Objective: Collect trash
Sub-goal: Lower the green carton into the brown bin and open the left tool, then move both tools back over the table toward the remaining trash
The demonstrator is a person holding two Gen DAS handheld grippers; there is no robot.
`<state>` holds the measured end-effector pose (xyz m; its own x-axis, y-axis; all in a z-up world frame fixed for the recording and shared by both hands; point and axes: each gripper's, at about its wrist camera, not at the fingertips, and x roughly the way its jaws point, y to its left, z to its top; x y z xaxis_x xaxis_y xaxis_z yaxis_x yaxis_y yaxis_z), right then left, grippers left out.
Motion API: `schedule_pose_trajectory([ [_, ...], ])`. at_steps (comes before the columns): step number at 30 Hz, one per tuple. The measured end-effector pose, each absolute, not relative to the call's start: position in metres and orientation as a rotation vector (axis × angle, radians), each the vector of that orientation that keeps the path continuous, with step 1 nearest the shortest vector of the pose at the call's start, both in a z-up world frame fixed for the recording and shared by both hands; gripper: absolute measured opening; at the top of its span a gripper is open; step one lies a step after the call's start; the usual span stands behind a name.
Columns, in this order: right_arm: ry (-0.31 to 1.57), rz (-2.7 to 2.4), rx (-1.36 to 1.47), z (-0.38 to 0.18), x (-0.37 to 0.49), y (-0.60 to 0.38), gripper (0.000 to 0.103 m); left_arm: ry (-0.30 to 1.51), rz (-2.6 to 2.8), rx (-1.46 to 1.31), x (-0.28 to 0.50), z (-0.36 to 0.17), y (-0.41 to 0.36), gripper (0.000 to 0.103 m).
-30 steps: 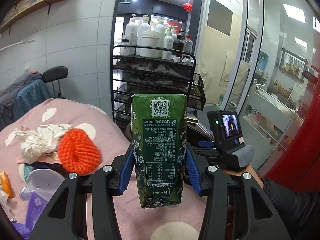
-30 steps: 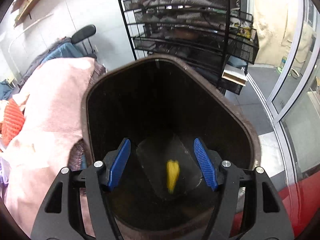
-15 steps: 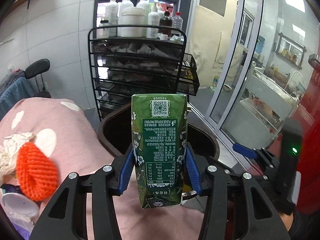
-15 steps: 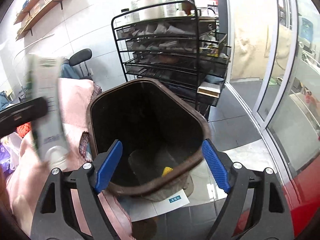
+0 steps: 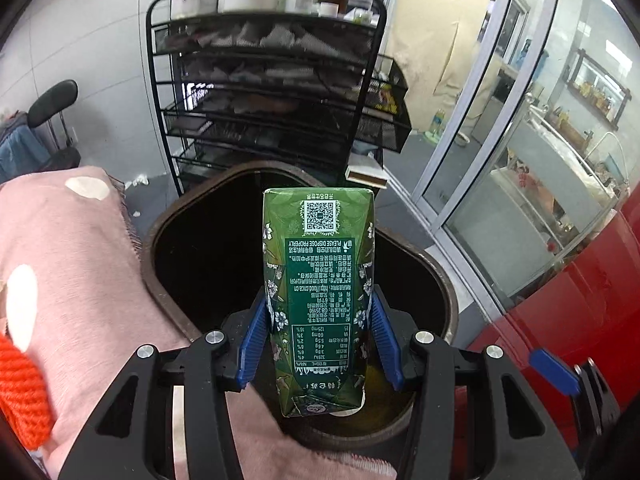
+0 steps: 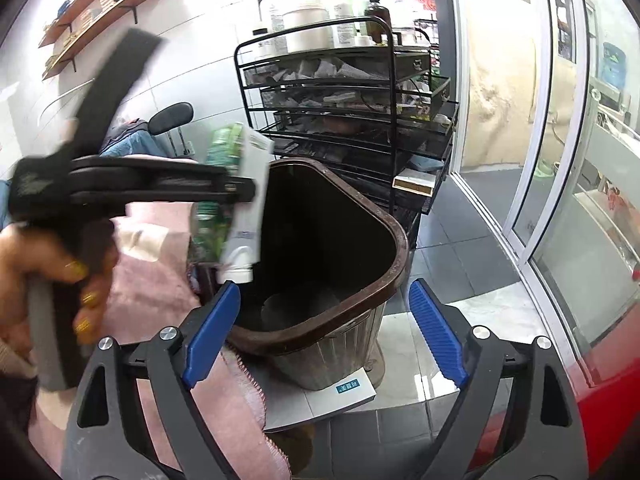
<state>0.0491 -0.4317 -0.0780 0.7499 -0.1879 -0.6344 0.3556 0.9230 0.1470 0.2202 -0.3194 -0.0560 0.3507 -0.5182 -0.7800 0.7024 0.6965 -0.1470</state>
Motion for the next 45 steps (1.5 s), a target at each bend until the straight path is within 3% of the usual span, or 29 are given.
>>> schedule_pose_trajectory([
  [9, 0.652, -0.275, 0.261, -0.076, 0.045, -0.425, 0.088, 1.012, -0.797, 0.194, 0.236, -0.075, -0.333, 0.051],
  [10, 0.655, -0.272, 0.259, -0.076, 0.045, -0.425, 0.088, 1.016, -0.795, 0.195, 0.236, -0.075, -0.334, 0.062],
  [11, 0.657, -0.27, 0.26, -0.077, 0.044, -0.425, 0.088, 1.015, -0.787, 0.194, 0.235, -0.074, -0.333, 0.079],
  [12, 0.659, -0.269, 0.261, -0.077, 0.045, -0.424, 0.088, 1.005, -0.779, 0.189, 0.235, -0.073, -0.331, 0.085],
  [16, 0.661, -0.272, 0.269, -0.079, 0.044, -0.426, 0.088, 0.966, -0.763, 0.145, 0.234, -0.064, -0.318, 0.092],
  [26, 0.674, -0.258, 0.258, -0.081, 0.049, -0.421, 0.089, 0.847, -0.732, 0.147, 0.207, -0.033, -0.28, 0.097],
  [38, 0.652, -0.16, 0.225, -0.072, 0.057, -0.391, 0.092, 0.605, -0.597, 0.176, 0.133, -0.003, -0.188, 0.098],
  [45, 0.642, -0.059, 0.183, -0.062, 0.064, -0.357, 0.093, 0.576, -0.486, 0.116, 0.117, 0.001, -0.122, 0.098],
])
